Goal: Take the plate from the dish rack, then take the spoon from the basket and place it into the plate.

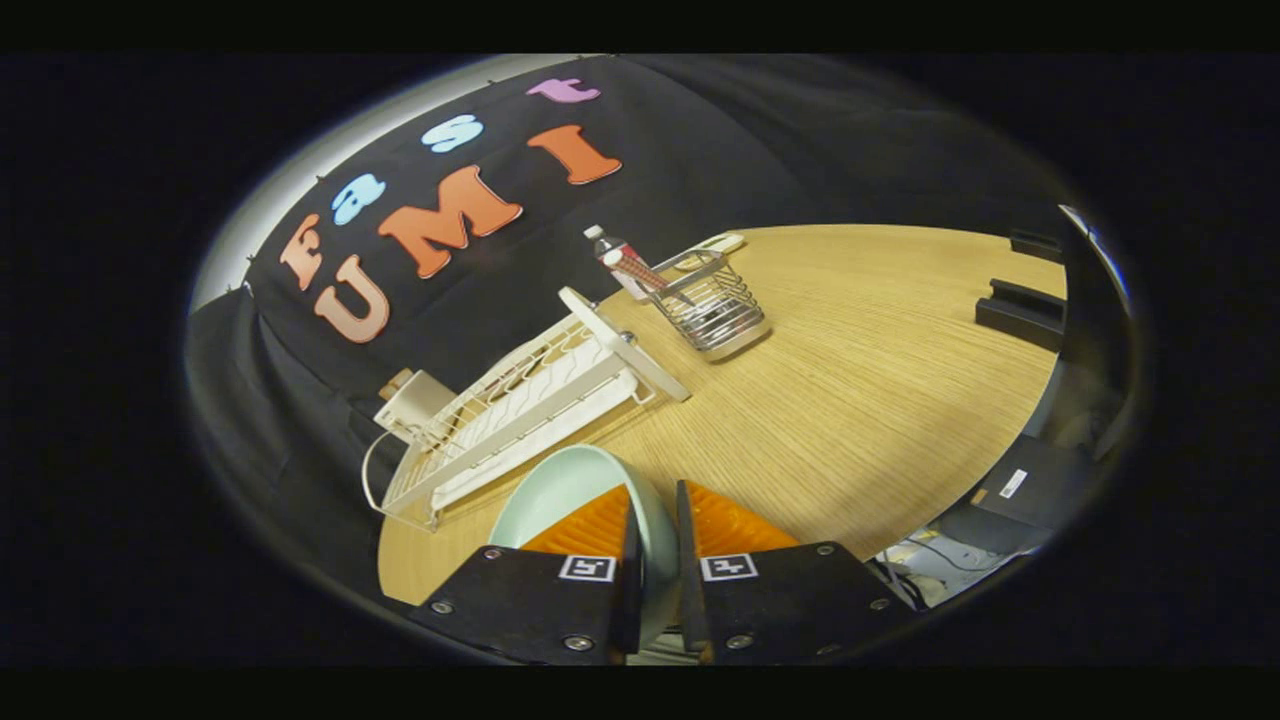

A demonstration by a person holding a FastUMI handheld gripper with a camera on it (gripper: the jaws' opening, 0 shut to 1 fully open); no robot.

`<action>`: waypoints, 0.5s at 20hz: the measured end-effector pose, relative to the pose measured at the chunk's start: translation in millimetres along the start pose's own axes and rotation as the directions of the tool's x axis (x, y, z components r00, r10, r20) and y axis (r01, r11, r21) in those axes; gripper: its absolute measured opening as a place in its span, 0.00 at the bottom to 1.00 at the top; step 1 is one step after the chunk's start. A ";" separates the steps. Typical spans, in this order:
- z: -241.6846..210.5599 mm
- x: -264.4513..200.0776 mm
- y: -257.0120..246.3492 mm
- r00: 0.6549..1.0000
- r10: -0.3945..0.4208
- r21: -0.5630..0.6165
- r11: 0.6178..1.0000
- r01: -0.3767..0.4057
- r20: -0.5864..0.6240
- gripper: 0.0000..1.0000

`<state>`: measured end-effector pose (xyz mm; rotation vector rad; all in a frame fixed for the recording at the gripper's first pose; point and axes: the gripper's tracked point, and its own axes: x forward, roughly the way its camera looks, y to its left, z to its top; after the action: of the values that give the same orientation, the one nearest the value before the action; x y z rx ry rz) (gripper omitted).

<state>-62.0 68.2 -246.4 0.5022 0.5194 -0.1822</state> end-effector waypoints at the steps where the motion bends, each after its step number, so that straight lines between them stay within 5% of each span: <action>1: -0.3 1.6 0.3 1.000 -0.004 -0.008 1.000 0.004 -0.005 0.19; 6: 25.6 1.4 -12.1 0.998 -0.022 -0.047 0.999 0.025 0.056 0.42; 10: 56.7 -8.1 -33.8 0.985 -0.077 -0.136 0.986 0.099 0.156 0.72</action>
<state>-54.5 10.9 -213.6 0.3225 0.4037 -0.2641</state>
